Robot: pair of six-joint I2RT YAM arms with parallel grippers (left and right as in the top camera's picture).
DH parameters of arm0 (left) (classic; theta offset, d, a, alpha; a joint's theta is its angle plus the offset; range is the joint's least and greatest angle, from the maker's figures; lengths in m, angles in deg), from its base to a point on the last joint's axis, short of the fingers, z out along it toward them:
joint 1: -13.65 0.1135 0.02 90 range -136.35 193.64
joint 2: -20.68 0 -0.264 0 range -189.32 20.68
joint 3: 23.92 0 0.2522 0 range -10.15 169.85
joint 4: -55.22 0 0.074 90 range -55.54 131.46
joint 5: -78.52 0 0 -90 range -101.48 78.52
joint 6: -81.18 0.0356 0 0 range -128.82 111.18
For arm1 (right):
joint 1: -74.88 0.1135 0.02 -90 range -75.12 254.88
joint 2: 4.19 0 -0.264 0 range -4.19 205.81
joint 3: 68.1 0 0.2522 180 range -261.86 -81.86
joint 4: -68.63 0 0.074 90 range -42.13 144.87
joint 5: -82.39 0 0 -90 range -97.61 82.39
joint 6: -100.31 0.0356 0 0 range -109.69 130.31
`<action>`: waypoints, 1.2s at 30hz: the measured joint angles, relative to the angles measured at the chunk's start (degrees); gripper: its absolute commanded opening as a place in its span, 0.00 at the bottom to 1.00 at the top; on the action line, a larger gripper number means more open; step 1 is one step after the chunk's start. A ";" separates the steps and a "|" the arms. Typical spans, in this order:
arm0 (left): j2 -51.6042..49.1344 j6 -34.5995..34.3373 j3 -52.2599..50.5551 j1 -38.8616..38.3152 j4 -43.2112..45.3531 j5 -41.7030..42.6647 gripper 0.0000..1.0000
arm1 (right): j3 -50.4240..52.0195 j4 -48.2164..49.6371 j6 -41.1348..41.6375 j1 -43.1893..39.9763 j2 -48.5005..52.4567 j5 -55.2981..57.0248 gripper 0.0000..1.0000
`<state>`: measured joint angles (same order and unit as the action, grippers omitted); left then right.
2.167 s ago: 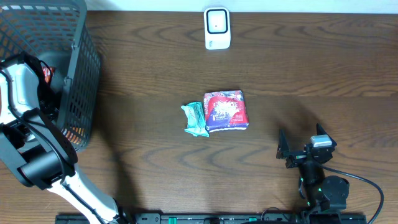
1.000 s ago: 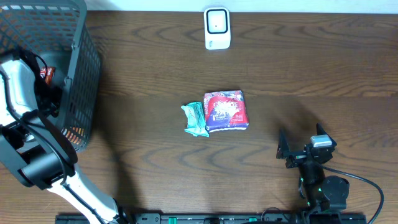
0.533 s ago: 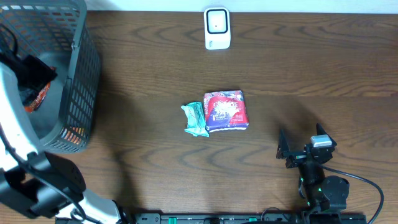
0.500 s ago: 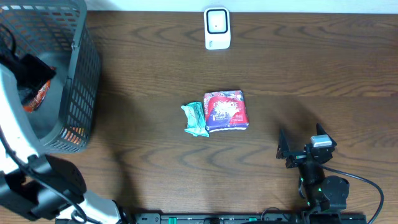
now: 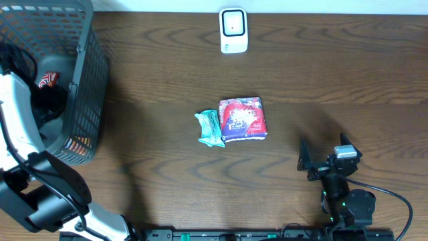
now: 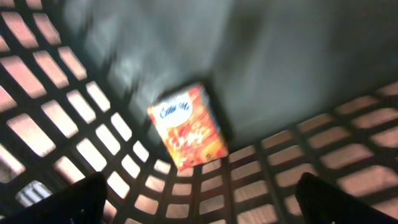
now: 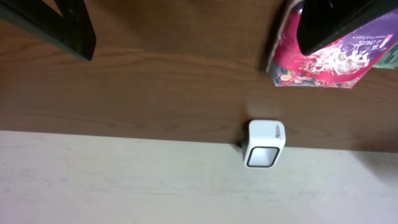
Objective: Scan the item barcode
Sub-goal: 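Grasp the small orange box with the left gripper and lift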
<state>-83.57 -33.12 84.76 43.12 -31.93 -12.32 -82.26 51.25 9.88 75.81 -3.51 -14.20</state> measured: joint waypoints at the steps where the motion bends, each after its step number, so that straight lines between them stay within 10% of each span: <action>1: -0.15 -0.39 -0.98 0.00 -0.15 0.00 0.99 | 0.00 0.00 0.00 0.00 0.02 0.00 0.99; 36: -2.19 -4.00 -18.10 0.00 15.28 2.64 0.79 | 0.00 -0.02 0.00 0.00 0.00 0.00 0.99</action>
<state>-85.75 -37.12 66.66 43.12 -16.65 -9.68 -82.26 51.23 9.88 75.81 -3.51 -14.20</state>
